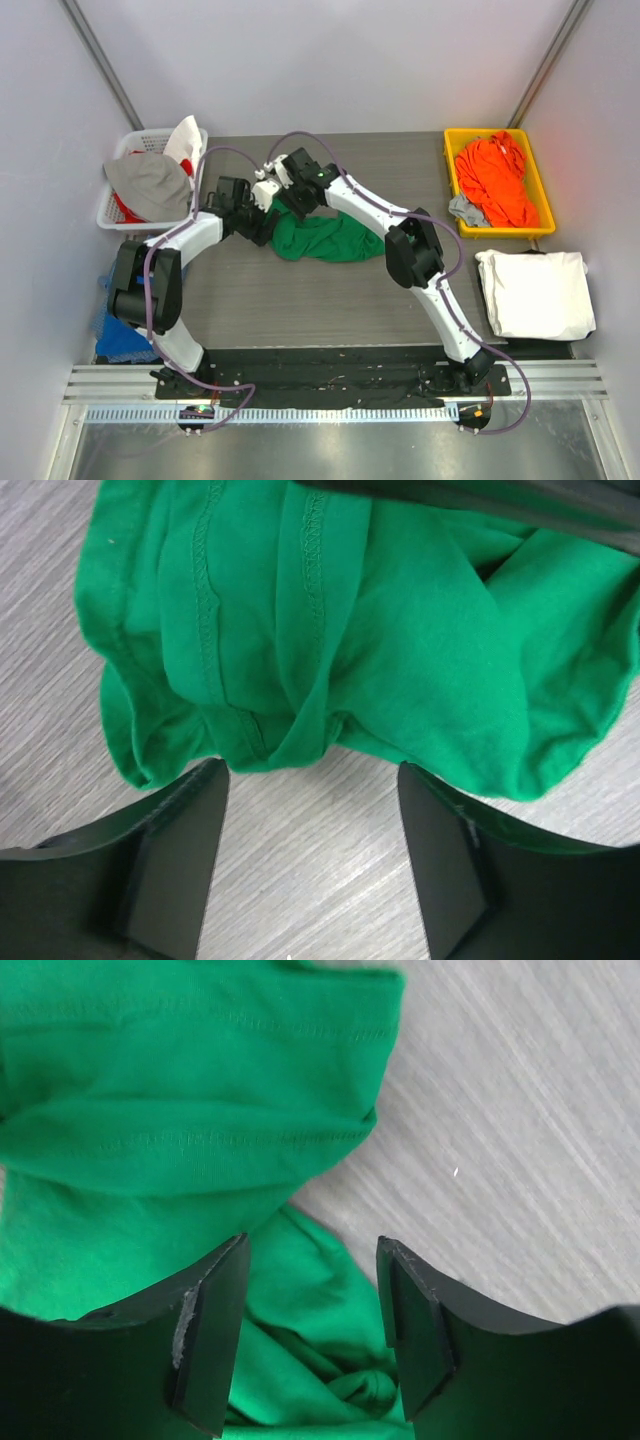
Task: Fold and stack the t-shirts
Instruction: Move the tshirt to the center of the board
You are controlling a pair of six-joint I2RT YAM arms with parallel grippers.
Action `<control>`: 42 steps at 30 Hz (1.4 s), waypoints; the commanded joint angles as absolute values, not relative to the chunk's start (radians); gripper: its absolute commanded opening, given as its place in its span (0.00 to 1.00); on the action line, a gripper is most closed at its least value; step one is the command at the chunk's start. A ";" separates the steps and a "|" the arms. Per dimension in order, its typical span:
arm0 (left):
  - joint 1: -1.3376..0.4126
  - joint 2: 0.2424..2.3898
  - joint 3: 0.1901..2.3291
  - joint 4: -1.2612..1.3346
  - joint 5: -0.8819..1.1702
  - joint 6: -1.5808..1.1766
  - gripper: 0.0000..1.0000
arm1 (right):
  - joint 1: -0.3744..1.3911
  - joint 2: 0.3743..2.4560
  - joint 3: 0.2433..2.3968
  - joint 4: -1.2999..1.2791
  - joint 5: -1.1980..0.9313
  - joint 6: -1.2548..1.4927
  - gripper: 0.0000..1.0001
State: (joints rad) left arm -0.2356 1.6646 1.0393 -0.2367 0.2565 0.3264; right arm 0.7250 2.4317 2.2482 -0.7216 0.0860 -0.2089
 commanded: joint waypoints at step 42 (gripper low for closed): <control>-0.236 1.693 1.048 -0.132 0.141 -0.130 0.64 | 0.706 2.209 2.007 -0.629 0.140 -0.244 0.50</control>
State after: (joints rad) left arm -0.2359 1.6970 1.0115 -0.1928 0.1326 -0.0853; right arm 0.7109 2.3035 2.0163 -0.6659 0.1169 -0.2306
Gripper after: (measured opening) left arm 0.648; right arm 0.506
